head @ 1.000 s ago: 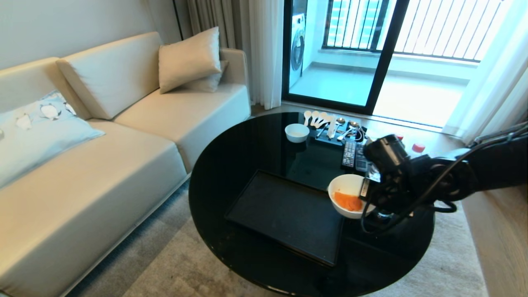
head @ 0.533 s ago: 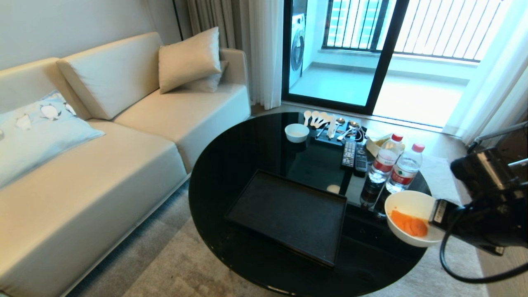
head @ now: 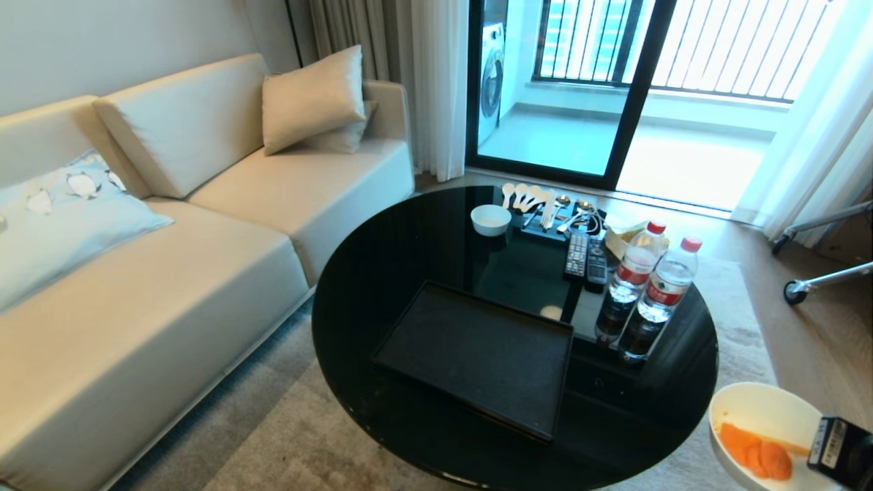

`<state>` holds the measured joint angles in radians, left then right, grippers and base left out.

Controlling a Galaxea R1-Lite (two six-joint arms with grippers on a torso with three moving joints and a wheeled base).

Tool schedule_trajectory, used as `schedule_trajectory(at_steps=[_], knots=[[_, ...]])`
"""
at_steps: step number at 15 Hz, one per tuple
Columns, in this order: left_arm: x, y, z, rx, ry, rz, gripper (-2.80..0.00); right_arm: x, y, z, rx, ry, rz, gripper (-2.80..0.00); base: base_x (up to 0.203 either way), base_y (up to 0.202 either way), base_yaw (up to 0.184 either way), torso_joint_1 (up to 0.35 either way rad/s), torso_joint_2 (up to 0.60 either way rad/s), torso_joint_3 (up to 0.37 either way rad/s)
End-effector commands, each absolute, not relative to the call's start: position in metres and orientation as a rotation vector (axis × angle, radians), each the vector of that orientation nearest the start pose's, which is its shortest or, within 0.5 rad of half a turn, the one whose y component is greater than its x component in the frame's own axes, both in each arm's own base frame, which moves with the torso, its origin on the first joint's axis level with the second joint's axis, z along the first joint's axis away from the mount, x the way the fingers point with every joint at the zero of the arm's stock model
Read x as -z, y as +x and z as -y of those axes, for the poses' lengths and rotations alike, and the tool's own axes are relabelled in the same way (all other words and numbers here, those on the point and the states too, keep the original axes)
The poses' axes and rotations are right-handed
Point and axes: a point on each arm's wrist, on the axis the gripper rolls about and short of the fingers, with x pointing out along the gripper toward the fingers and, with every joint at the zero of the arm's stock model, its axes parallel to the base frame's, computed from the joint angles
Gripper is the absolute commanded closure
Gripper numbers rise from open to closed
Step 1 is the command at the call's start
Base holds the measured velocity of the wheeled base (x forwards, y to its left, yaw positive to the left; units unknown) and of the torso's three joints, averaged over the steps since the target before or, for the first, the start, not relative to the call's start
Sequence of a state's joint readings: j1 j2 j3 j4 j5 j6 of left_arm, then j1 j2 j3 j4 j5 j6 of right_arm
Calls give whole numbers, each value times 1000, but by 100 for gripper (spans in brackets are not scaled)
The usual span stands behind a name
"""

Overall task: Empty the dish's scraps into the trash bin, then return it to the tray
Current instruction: Move the bowl over the trash can

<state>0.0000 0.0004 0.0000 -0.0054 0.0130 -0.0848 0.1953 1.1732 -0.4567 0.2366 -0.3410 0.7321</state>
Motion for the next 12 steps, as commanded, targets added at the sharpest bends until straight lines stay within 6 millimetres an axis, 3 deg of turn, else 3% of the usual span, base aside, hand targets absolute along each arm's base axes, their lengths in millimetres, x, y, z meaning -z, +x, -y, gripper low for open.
schedule_trajectory(at_steps=[1,12], knots=[[-76,-23,0,-14,-86,7,0,-138,109,-14,443,443,-781,0,0,0,0,0,0,0],[-76,-23,0,-14,-86,7,0,-135,95,-11,450,442,-814,0,0,0,0,0,0,0]])
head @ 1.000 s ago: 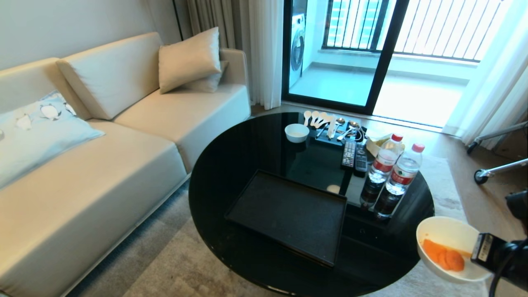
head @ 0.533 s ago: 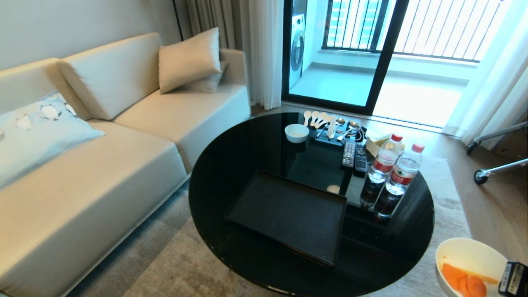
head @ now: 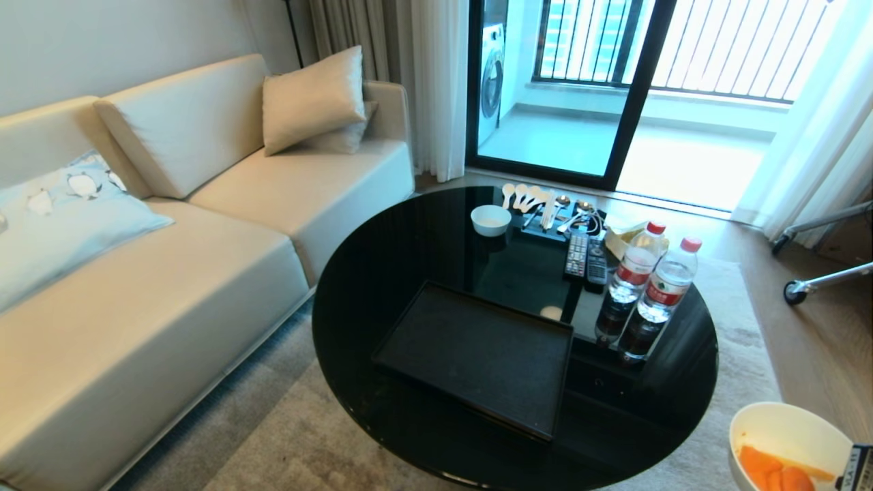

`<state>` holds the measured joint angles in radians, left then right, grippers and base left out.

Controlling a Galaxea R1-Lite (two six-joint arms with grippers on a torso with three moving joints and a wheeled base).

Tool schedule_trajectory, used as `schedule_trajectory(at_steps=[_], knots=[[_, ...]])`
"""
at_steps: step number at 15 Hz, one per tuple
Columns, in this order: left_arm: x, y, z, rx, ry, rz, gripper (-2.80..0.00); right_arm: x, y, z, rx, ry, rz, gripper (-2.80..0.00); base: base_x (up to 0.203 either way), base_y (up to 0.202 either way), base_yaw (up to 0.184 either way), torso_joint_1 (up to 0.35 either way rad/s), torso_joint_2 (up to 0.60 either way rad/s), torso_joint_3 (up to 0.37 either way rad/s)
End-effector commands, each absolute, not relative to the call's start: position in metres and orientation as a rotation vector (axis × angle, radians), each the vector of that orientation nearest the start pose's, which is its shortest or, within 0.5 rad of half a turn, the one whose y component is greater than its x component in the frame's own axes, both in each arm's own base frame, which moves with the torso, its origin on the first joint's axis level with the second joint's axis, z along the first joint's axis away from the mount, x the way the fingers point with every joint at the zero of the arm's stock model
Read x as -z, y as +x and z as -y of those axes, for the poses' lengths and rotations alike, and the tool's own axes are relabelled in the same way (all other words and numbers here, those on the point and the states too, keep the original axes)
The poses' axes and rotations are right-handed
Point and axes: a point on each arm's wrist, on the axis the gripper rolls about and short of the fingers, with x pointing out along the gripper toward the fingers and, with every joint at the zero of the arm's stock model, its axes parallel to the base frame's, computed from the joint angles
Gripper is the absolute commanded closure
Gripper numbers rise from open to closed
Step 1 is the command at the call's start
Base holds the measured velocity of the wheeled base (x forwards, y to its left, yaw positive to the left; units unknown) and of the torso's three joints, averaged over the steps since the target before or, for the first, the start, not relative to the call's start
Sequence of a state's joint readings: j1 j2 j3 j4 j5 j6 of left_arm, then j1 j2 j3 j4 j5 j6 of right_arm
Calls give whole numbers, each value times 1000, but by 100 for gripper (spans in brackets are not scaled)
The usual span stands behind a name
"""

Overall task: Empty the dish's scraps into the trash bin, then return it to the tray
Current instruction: Move the bowl over the trash can

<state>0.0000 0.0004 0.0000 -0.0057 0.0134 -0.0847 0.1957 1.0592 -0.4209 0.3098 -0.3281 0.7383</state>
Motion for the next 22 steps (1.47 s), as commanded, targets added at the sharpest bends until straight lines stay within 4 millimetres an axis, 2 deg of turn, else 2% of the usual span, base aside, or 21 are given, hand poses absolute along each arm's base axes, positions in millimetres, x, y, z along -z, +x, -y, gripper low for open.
schedule_trajectory(at_steps=[1,4,17,22], knots=[[-76,-23,0,-14,-86,7,0,-135,93,-11,448,444,-809,0,0,0,0,0,0,0],[-76,-23,0,-14,-85,7,0,-132,83,-9,448,444,-810,0,0,0,0,0,0,0],[-76,-23,0,-14,-86,7,0,-130,78,-8,449,442,-817,0,0,0,0,0,0,0],[-76,-23,0,-14,-86,7,0,-126,77,-8,452,436,-832,0,-156,0,0,4,2,0]])
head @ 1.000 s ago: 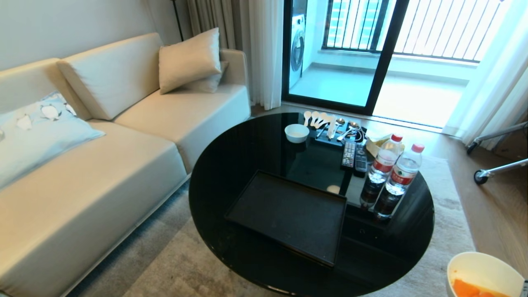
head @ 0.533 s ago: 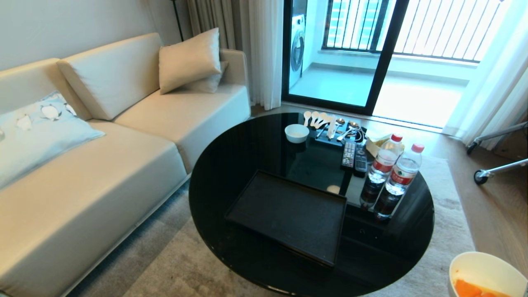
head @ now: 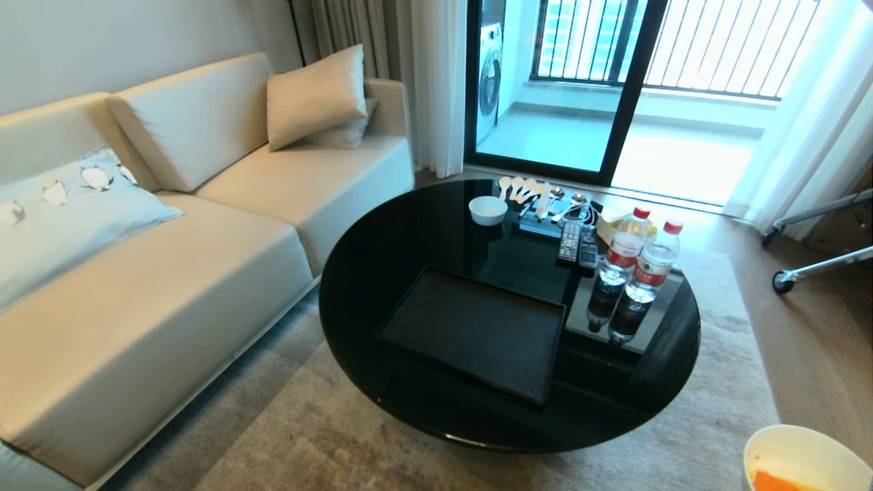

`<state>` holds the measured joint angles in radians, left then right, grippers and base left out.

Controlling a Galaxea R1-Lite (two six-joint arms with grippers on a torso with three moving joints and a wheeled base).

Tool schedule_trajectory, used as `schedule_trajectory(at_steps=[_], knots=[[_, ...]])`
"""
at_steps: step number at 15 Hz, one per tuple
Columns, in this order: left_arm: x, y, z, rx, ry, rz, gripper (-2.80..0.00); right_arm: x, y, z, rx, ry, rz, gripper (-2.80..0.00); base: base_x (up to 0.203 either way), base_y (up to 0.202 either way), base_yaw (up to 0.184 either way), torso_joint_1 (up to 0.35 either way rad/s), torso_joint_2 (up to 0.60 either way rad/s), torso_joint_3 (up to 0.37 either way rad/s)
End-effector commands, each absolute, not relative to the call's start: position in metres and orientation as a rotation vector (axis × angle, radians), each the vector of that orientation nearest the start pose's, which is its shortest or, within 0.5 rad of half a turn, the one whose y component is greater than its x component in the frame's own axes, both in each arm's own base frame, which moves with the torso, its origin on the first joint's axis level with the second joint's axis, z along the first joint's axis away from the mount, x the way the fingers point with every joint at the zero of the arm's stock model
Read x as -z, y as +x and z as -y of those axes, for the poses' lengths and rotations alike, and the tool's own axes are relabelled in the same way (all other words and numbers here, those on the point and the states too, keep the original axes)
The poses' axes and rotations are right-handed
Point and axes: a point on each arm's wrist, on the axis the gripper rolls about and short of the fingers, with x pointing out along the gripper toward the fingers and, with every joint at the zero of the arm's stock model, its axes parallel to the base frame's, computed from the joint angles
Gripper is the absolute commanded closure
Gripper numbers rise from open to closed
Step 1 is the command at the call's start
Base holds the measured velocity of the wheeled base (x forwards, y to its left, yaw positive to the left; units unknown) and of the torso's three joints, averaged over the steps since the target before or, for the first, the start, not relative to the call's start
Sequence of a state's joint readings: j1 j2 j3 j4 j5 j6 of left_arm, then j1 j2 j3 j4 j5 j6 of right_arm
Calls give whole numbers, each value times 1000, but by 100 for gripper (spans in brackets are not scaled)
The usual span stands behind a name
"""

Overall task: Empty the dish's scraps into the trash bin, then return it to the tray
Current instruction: Move the bowl over the trash can

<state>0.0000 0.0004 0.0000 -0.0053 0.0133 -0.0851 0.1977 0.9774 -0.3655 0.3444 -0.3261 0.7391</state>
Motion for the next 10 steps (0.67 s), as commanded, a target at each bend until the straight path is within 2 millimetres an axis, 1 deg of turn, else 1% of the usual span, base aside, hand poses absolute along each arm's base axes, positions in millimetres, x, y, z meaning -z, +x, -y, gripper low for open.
schedule_trajectory(at_steps=[1,6,7,10], knots=[[-76,-23,0,-14,-86,7,0,-125,77,-9,445,435,-838,0,-186,0,1,-1,5,-2],[-76,-23,0,-14,-86,7,0,-124,77,-10,427,427,-845,0,-177,0,-2,2,5,3],[-76,-23,0,-14,-86,7,0,-124,77,-10,428,428,-846,0,-57,0,-1,-1,4,10],[-76,-23,0,-14,-86,7,0,-125,76,-10,404,442,-858,0,0,0,0,0,0,0]])
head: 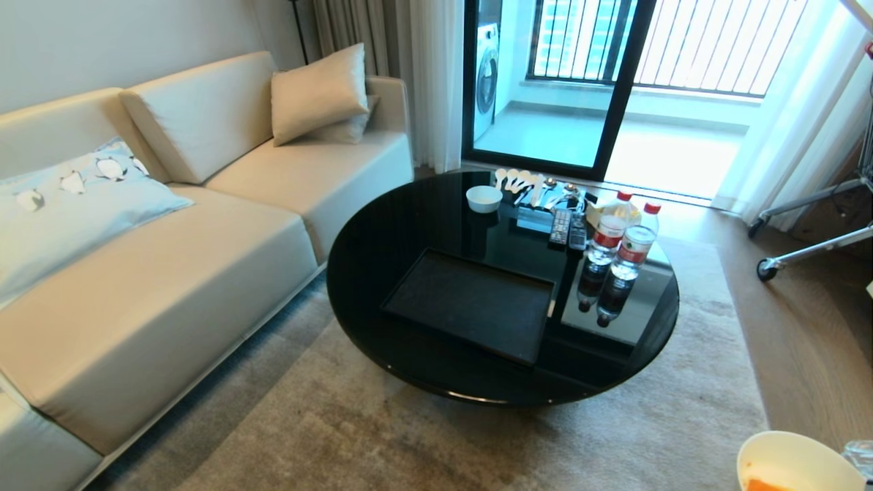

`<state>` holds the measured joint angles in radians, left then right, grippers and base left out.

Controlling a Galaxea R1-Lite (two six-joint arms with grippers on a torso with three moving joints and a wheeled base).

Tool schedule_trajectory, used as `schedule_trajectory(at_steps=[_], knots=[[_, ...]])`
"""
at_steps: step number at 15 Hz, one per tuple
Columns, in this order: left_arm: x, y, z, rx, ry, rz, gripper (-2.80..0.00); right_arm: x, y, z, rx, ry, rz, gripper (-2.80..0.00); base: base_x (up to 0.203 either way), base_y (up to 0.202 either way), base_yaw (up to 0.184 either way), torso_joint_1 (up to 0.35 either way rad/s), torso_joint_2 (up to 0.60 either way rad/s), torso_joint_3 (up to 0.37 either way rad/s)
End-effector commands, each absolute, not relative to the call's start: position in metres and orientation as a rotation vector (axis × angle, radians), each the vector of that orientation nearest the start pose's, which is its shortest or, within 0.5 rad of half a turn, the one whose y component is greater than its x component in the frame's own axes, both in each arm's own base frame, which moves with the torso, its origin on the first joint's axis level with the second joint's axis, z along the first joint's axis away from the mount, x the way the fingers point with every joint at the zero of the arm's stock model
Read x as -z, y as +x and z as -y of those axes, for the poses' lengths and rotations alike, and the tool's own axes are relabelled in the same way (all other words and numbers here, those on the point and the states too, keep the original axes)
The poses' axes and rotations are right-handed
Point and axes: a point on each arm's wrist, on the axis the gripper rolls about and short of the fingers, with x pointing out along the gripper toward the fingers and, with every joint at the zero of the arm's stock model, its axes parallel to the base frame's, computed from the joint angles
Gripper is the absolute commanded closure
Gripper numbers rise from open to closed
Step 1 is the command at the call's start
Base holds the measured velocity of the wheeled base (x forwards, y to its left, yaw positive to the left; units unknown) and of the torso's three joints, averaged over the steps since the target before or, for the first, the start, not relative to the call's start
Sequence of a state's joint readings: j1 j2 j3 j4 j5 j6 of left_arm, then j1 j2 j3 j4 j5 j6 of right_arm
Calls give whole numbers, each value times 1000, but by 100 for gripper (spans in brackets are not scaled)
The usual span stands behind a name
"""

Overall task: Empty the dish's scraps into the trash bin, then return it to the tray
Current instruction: Move the bowl over the trash can

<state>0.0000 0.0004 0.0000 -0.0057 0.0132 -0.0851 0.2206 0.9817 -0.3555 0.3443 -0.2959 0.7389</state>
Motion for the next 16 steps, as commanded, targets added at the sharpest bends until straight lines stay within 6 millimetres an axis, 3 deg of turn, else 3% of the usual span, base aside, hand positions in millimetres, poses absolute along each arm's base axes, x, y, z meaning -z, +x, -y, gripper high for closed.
schedule_trajectory(at_steps=[1,16], knots=[[-76,-23,0,-14,-86,7,0,-126,77,-10,403,443,-855,0,0,0,0,0,0,0],[-76,-23,0,-14,-86,7,0,-131,75,-10,389,458,-831,0,0,0,0,0,0,0]])
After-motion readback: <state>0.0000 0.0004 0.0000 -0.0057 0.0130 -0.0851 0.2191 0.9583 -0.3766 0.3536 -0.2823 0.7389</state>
